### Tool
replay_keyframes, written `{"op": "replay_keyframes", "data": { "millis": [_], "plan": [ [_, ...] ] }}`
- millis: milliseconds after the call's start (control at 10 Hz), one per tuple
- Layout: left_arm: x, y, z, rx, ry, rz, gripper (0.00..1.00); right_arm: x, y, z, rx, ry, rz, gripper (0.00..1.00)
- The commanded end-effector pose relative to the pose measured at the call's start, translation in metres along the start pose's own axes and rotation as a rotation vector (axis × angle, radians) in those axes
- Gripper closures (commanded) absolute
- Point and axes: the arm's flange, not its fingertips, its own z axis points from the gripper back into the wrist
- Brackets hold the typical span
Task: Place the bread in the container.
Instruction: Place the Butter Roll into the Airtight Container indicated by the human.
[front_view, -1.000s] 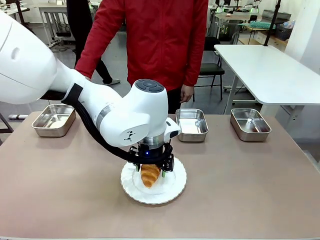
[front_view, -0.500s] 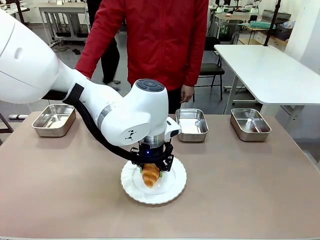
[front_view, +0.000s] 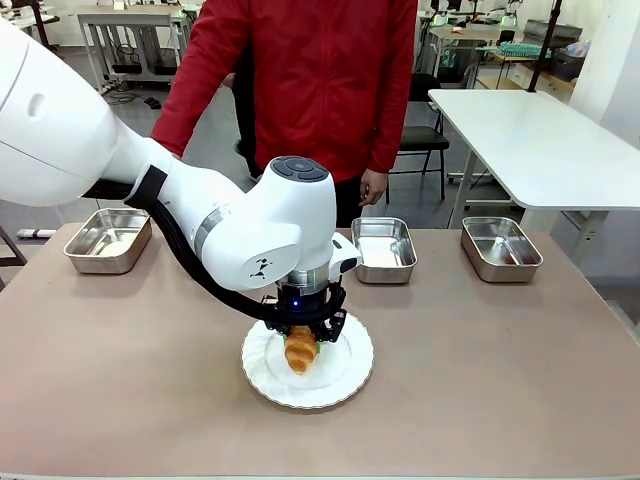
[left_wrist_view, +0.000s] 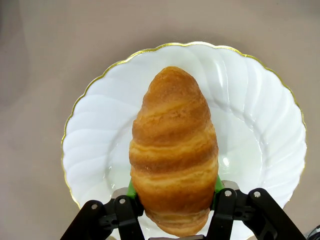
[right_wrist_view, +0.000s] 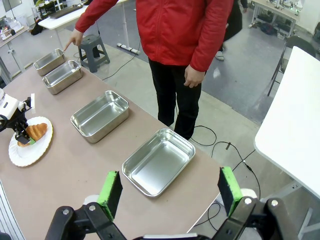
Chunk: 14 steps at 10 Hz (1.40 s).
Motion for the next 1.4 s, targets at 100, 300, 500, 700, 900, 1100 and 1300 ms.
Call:
{"op": "replay_keyframes", "data": {
  "millis": [100, 300, 500, 700, 900, 1100, 1300],
  "plan": [
    [0.000, 0.000, 0.000, 0.000, 0.000, 0.000, 0.45, 0.000, 0.001, 0.001, 0.000, -0.004, 0.005, 0.00],
    [0.010, 0.016, 0.038, -0.019, -0.042, -0.039, 0.45, 0.000, 0.001, 0.001, 0.000, -0.004, 0.005, 0.00],
    [0.027, 0.041, 0.089, -0.042, -0.102, -0.063, 0.45, 0.000, 0.001, 0.001, 0.000, -0.004, 0.005, 0.00],
    [0.044, 0.089, 0.137, -0.019, -0.145, -0.097, 0.45, 0.000, 0.001, 0.001, 0.000, -0.004, 0.005, 0.00],
    [0.065, 0.160, 0.159, 0.049, -0.098, -0.159, 0.45, 0.000, 0.001, 0.001, 0.000, -0.004, 0.005, 0.00],
    [0.068, 0.215, 0.157, 0.027, -0.051, -0.210, 0.45, 0.000, 0.001, 0.001, 0.000, -0.004, 0.005, 0.00],
    [0.069, 0.207, 0.160, 0.051, -0.087, -0.164, 0.45, 0.000, 0.001, 0.001, 0.000, -0.004, 0.005, 0.00]
  ]
}}
